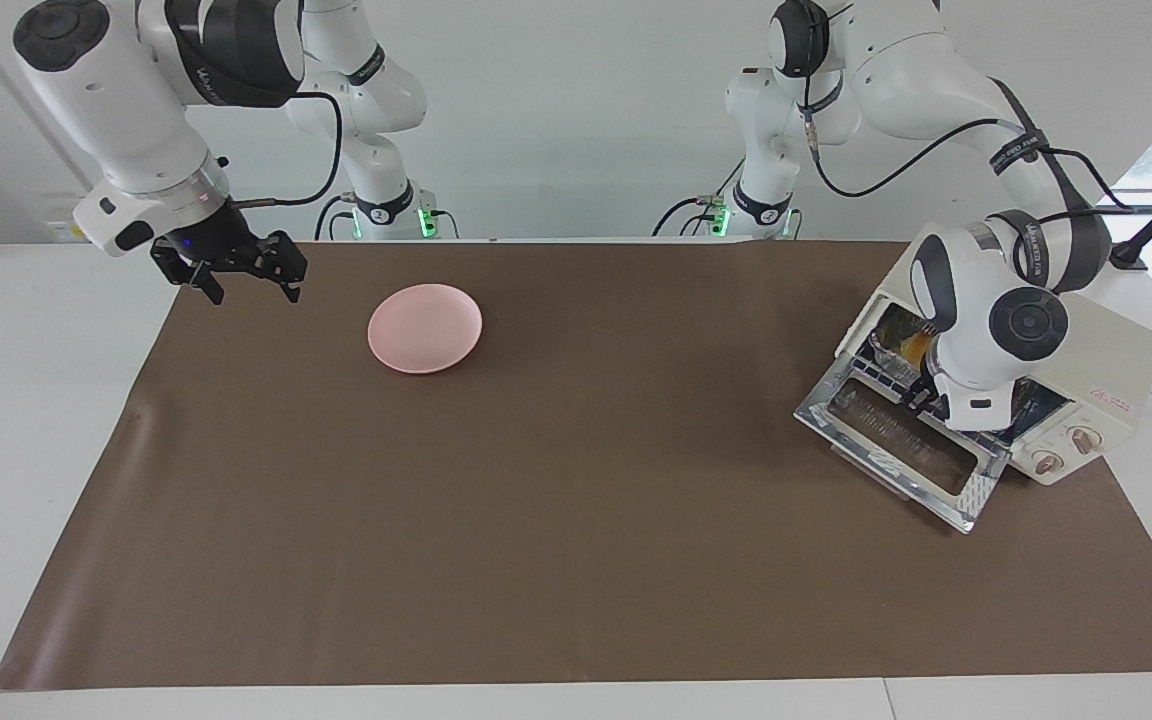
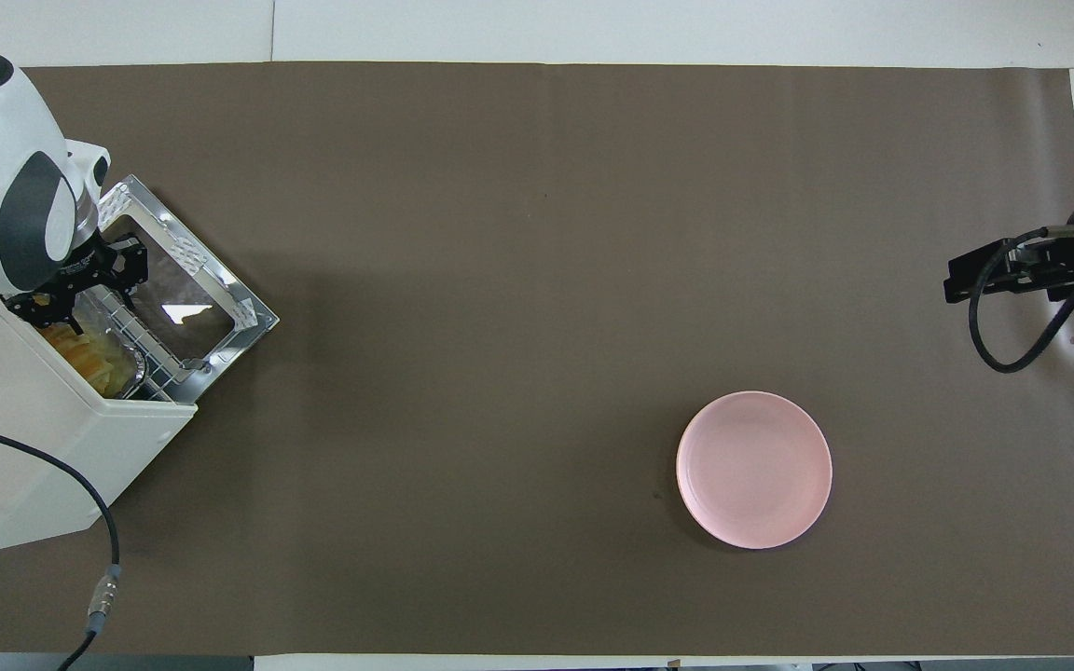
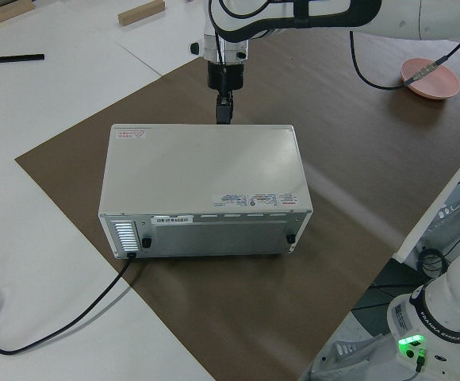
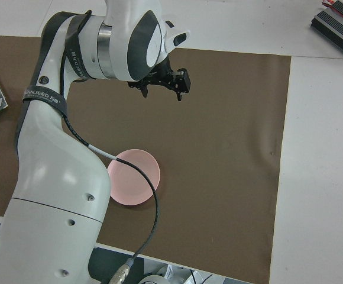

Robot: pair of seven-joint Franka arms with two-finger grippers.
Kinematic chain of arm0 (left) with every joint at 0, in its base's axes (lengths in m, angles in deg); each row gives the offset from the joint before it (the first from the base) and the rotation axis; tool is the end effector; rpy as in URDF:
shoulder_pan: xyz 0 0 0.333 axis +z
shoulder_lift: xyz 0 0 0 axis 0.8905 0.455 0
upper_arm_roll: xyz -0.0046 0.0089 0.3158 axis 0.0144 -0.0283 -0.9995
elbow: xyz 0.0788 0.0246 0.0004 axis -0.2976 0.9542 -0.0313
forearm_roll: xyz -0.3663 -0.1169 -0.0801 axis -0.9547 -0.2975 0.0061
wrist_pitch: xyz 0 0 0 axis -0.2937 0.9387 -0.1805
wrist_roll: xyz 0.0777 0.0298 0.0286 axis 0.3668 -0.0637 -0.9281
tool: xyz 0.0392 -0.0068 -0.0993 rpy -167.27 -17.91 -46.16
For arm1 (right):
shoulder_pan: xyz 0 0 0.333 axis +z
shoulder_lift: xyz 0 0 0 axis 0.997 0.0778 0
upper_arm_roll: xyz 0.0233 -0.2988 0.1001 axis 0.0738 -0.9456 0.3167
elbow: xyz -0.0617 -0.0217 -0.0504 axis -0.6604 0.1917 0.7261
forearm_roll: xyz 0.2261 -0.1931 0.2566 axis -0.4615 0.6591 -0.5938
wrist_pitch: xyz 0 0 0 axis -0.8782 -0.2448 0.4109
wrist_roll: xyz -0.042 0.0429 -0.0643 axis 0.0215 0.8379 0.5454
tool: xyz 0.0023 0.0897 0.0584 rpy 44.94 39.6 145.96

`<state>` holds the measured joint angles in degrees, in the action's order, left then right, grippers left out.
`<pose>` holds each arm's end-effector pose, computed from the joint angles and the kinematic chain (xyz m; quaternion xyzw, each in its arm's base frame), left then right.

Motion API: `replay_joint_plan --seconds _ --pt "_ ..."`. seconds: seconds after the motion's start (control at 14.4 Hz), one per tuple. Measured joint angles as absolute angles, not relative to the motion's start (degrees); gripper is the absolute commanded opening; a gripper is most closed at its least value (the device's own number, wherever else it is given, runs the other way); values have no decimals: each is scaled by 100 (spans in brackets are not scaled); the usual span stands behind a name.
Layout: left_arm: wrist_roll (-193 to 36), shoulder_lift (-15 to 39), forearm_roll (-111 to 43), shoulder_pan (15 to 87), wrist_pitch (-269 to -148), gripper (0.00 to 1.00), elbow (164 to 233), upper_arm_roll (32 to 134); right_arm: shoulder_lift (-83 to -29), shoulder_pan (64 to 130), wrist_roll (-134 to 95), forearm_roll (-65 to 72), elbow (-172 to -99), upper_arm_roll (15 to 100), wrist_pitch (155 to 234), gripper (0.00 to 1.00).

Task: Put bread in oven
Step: 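Release the tray and push the oven door shut with the left gripper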

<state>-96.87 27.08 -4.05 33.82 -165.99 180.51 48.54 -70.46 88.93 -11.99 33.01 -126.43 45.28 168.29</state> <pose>0.6321 -0.0050 0.3932 -0.9331 -0.2899 0.1014 0.1868 0.5579 -0.0106 0.5813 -0.9993 0.0041 0.0375 0.0065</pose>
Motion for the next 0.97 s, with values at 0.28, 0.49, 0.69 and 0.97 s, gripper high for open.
replay_joint_plan --seconds 0.28,0.49,0.69,0.97 --pt "-9330 2624 -377 3366 -16637 100 17805 4829 -7046 8893 -1199 3301 -12643 4528 16829 100" --pt "-8859 2542 -377 3337 -16702 100 17543 4831 -7046 8892 -1199 3301 -12643 4528 16829 100" --pt "-8044 2183 -378 3321 -16388 100 17337 4847 -7046 8893 -1199 3301 -12643 4528 16829 100" --pt "-7017 1314 -387 3270 -15270 100 17320 4929 -7046 8893 -1199 3301 -12643 4528 16829 100"
